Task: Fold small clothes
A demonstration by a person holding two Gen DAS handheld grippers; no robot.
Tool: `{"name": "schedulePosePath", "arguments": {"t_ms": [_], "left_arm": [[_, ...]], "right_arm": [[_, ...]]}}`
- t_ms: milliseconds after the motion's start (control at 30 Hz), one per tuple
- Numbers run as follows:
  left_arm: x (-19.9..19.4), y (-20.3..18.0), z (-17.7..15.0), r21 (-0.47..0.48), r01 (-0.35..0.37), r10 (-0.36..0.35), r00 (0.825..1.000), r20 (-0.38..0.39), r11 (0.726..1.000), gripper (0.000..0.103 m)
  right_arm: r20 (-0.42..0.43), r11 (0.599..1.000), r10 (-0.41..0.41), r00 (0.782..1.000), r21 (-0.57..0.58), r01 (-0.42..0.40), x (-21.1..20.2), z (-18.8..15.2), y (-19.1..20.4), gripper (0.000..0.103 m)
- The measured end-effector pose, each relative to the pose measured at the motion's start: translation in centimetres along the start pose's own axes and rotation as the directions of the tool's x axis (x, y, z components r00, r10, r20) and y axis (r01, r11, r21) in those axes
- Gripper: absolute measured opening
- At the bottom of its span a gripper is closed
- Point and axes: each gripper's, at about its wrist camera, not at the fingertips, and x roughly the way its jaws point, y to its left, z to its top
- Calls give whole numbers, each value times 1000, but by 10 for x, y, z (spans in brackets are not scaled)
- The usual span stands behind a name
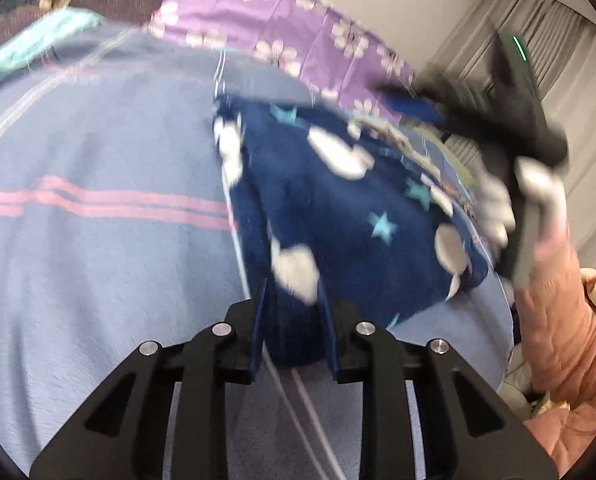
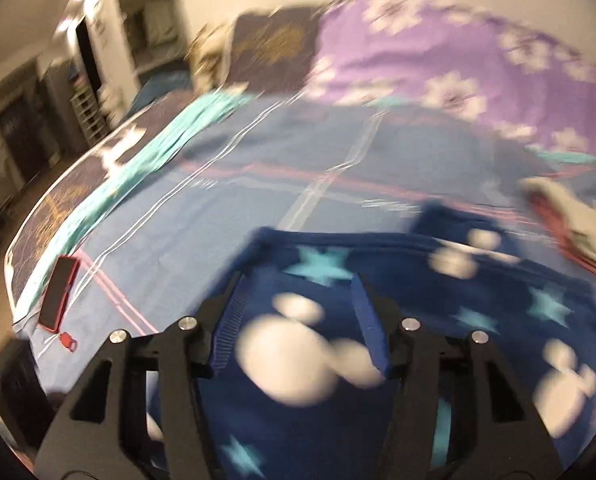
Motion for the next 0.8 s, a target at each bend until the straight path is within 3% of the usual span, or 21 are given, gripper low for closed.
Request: {"name": "schedulePosePath", "arguments": {"t_ms": [167,233,300,333,433,467,533,667,800], "left_arm": [[-7,-23,25,86,30,-37,996,81,996,27],[14,-32,42,85,13,-19,997,68,996,39],[38,-33,46,80,-17,14,999,34,997,40],[54,-30,42,82,-67,67,998,3,994,42],[63,-32,37,103,-96,95,995,16,990,45],[61,-32,37,105,-97,96,995,17,990,45],[59,-31,35,109,-104,103,995,11,989,46],[60,-32,33,120,-119,118,993,15,986,46],[64,-38,32,156,-137,137,990,15,978,55]], "right_arm": [[64,982,-178,982,80,173,-61,-59,-47,55],[67,971,-215,974,121,206,-76,-86,-54,55],[55,967,-211,976,161,200,-80,-105,-60,59],[35,965,-207,978,173,198,-77,-116,-62,64],[-156,952,-185,970,217,217,-34,-155,-71,66],[-108,947,-184,977,248,206,-33,-167,-72,66],[-119,948,-209,971,219,231,-38,-164,-66,66],[-150,952,-160,976,237,192,-39,-158,-74,67],[-118,943,-120,986,297,150,-52,-134,-80,59]]}}
